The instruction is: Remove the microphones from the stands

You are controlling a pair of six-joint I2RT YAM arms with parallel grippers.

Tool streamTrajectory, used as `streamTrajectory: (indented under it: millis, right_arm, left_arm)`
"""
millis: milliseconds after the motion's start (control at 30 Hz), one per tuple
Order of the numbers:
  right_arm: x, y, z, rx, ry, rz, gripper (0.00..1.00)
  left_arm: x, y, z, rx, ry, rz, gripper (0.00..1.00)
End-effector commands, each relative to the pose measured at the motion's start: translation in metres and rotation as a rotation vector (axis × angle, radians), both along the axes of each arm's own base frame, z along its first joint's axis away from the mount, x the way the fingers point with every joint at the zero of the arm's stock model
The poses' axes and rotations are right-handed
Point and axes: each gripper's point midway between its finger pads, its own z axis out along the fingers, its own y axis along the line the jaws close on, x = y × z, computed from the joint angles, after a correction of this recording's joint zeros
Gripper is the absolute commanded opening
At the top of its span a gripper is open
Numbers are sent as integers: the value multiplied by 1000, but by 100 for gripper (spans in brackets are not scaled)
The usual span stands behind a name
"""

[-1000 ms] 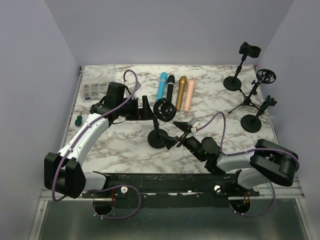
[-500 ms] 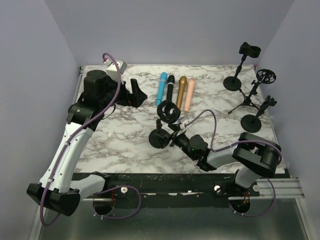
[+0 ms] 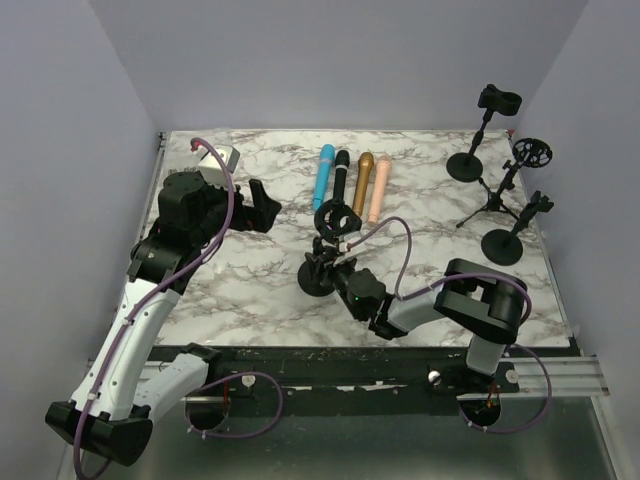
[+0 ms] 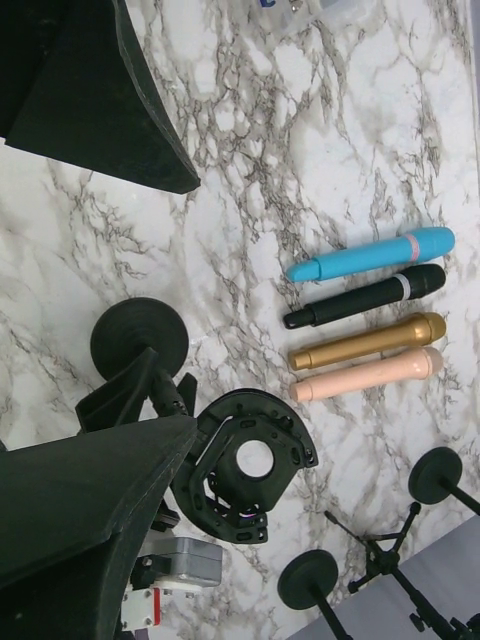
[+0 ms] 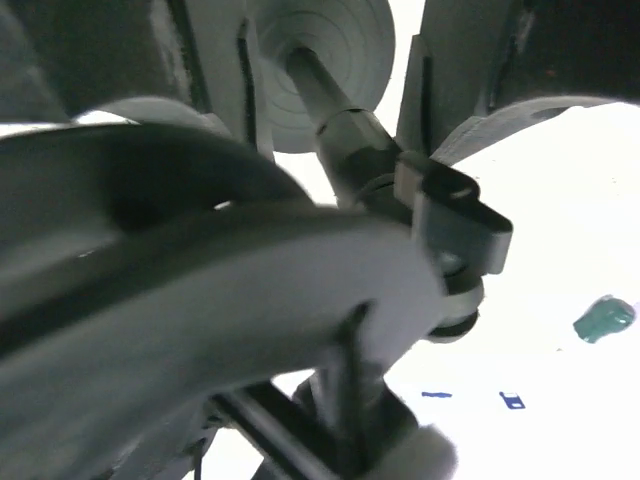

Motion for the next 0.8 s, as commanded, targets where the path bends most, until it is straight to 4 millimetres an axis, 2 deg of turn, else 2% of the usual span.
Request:
streamTrajectory:
  millis: [0,167,300,433,533,600,767]
  right_arm:
    - [4,4,7,30,-31,-53,51]
    - [6,0,4,21,-47,-85,26]
    - [12,-29,5,14,-62,-217,9]
    - [14,-76,9,-41,-92,-401,4]
    - [10,-125,11,-127,-112,-580,0]
    - [7,-158,16,-161,-124,-694,1]
    - [8,-225,16,-221,-70,-911,1]
  left_arm:
    - [8,1,8,-5,-33,12,95]
    - [7,0,8,-8,-32,8,95]
    - [6,-2,8,-14,-31,2,95]
    - [6,-4,7,-21,-20,-9,95]
    - [6,-5,7,-25,-18,-16,95]
    - [5,-6,7,-30,-18,-19,95]
    - [4,-9,7,-40,-10,-34,95]
